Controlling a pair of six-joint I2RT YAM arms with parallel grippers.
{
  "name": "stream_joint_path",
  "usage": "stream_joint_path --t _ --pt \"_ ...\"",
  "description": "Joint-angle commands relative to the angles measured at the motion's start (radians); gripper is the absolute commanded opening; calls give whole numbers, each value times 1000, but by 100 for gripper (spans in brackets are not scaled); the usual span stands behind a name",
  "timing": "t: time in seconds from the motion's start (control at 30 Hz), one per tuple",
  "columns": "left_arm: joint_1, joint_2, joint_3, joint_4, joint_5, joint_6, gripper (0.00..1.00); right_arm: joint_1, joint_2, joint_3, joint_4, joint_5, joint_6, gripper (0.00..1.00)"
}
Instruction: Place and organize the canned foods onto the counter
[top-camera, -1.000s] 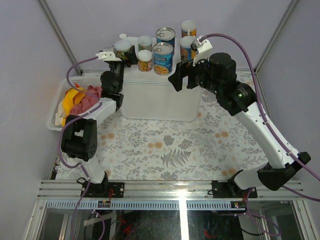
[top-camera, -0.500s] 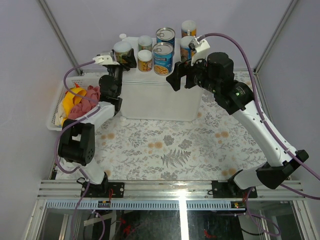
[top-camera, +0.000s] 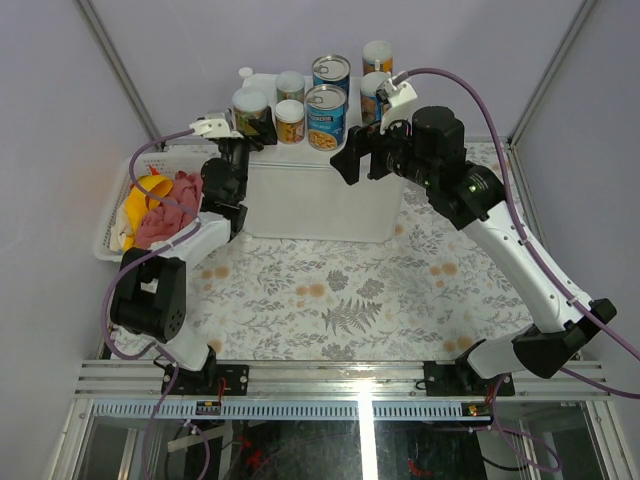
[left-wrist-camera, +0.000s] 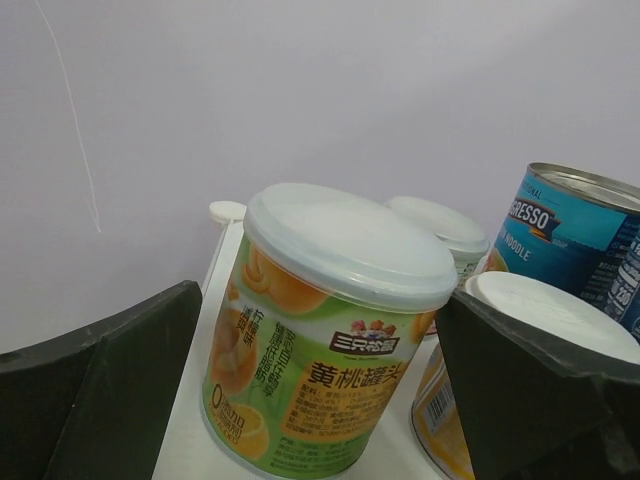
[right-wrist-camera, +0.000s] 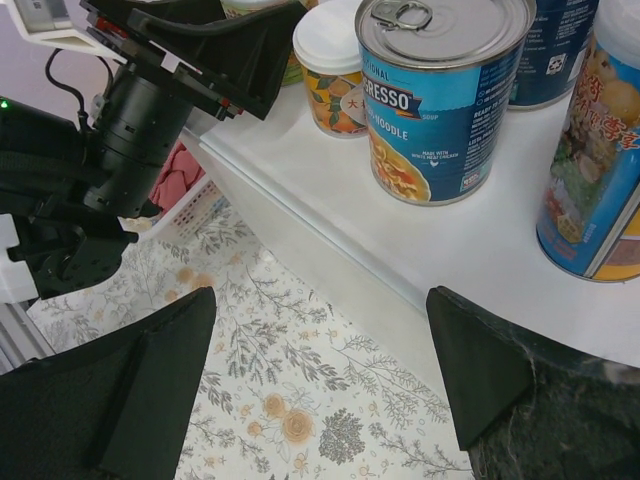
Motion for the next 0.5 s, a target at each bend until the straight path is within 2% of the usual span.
stream_joint_path --t 0.0,0.47 --pt "-13 -60 -22 58 -66 14 100 -8 -41 -2 60 -26 18 93" --pt "-27 -134 -57 14 -46 10 100 -8 -58 -38 82 -50 40 93"
